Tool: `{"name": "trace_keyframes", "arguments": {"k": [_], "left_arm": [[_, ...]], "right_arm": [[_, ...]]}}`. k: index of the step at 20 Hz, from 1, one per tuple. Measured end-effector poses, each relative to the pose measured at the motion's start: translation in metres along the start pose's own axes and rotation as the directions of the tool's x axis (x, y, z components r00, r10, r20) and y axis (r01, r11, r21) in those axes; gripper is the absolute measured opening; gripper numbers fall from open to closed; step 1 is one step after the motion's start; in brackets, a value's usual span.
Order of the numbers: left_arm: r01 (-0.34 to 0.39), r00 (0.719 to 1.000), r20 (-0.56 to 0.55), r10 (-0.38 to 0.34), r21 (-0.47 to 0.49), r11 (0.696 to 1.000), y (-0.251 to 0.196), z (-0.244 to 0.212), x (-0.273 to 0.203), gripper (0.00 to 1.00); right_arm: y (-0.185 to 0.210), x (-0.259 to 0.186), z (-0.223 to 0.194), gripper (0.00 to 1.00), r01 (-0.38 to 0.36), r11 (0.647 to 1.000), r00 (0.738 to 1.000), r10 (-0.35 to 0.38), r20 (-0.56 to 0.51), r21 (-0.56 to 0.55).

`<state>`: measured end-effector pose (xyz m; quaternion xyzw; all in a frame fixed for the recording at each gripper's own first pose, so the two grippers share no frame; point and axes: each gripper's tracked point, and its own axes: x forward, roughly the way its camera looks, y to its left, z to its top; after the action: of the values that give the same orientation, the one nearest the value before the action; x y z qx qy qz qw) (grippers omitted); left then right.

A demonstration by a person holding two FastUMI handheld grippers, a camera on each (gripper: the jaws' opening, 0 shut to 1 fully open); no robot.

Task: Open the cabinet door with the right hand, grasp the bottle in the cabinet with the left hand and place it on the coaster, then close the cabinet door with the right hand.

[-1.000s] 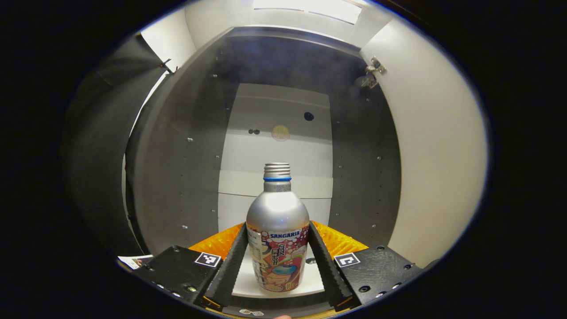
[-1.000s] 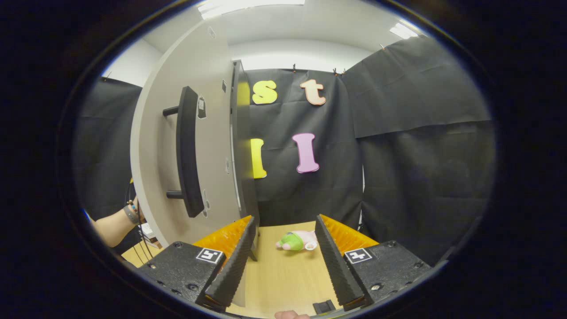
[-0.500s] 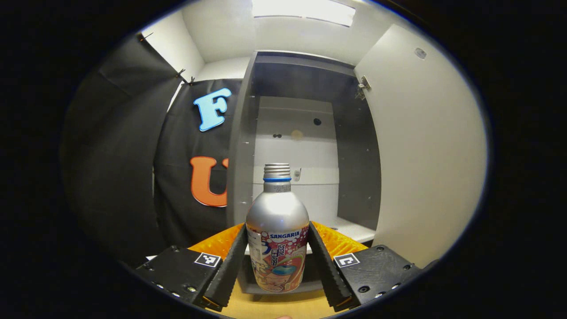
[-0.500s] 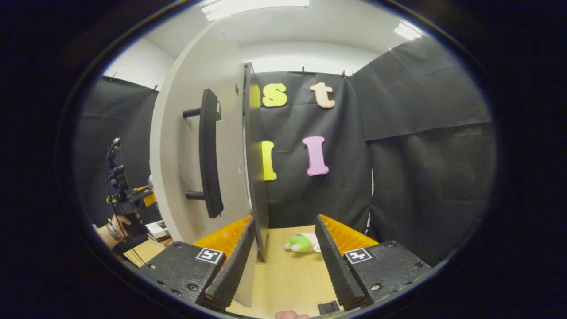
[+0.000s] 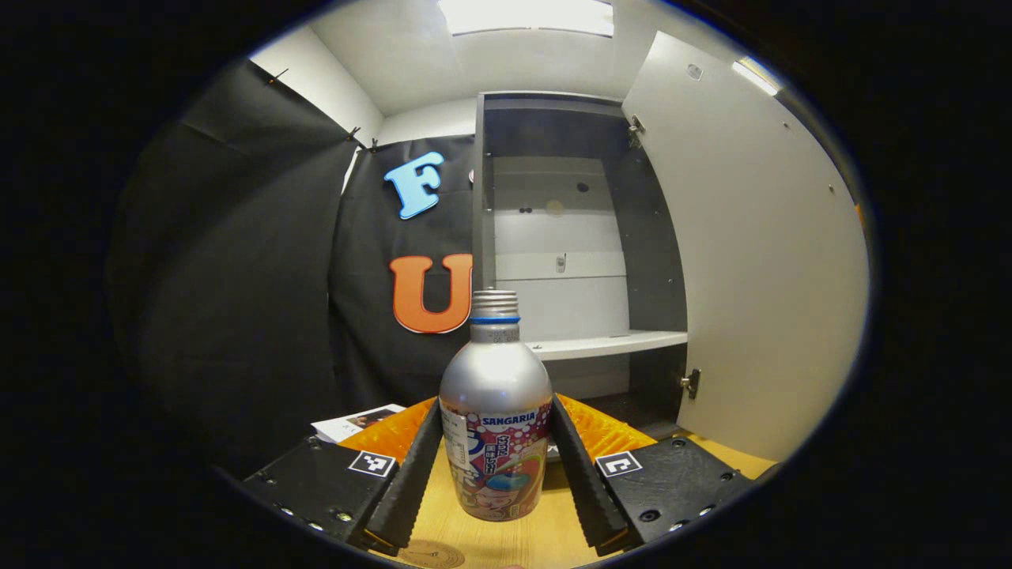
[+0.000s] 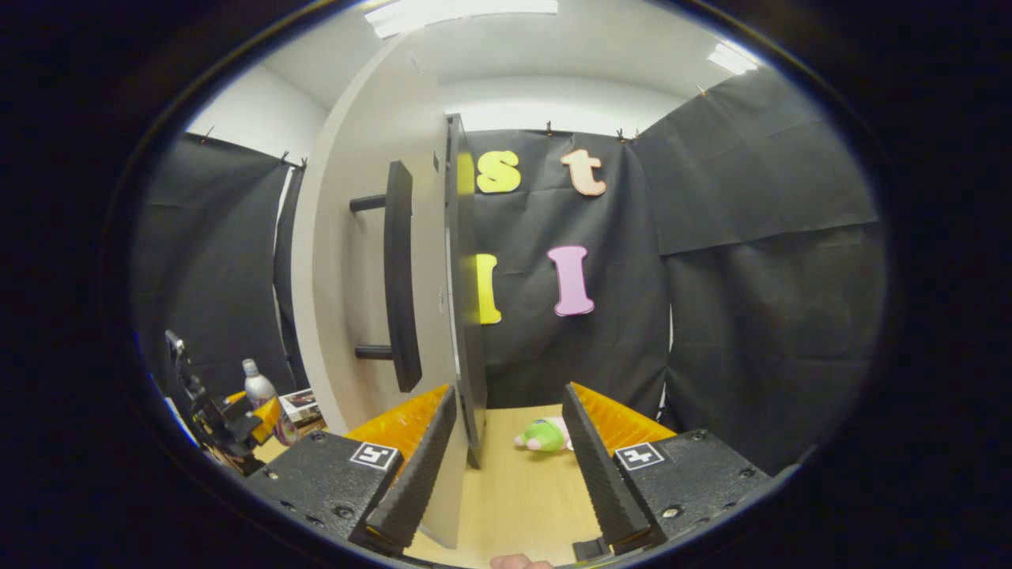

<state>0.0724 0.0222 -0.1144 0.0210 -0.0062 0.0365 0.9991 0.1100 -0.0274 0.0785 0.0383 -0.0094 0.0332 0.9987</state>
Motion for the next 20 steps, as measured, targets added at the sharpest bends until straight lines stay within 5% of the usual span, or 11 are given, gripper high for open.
{"name": "trace_keyframes", "arguments": {"k": [11,20], "left_arm": [[-0.229,0.958,-0.175,0.229,0.021,0.973,0.078,-0.129,-0.018,0.77],[-0.278,0.934,-0.227,0.275,0.021,0.96,0.089,-0.169,-0.024,0.77]], "right_arm": [[0.013,-0.004,-0.008,0.86,-0.004,1.0,0.999,0.005,-0.05,0.029],[0.02,-0.006,0.001,0.86,0.016,1.0,0.999,-0.015,-0.05,0.02]]}}
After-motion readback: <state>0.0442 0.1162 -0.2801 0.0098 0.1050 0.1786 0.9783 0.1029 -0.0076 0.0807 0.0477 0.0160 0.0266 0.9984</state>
